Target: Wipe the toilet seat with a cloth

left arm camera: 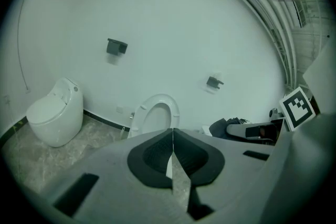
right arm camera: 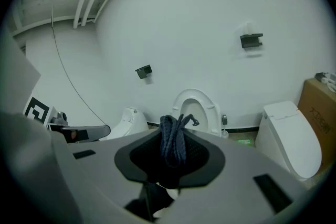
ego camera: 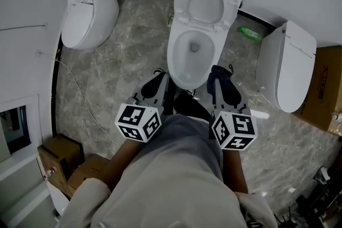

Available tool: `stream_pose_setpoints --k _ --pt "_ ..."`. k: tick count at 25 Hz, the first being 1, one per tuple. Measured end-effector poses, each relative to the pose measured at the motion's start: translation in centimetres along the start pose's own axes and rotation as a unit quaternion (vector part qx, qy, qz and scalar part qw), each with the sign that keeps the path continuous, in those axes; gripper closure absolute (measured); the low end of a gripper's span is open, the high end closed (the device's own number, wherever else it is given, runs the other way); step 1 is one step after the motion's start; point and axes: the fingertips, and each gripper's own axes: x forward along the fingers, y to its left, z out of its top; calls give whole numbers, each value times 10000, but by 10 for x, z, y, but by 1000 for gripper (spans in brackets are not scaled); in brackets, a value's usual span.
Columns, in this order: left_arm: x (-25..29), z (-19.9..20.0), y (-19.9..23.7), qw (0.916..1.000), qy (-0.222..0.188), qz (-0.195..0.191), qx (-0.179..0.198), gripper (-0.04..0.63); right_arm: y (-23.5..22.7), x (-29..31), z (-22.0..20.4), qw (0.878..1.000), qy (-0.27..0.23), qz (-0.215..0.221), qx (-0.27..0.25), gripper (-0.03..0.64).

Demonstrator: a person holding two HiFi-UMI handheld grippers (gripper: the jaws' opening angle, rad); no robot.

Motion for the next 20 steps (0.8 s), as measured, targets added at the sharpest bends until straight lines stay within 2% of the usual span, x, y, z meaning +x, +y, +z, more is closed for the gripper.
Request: stream_pose_setpoints --k 9,20 --pt "3 5 19 9998 -10 97 -180 586 -1 26 -2 9998 161 -64 -73 541" --pt "24 28 44 9998 74 88 -155 586 -4 70 17 9997 86 -185 -100 541"
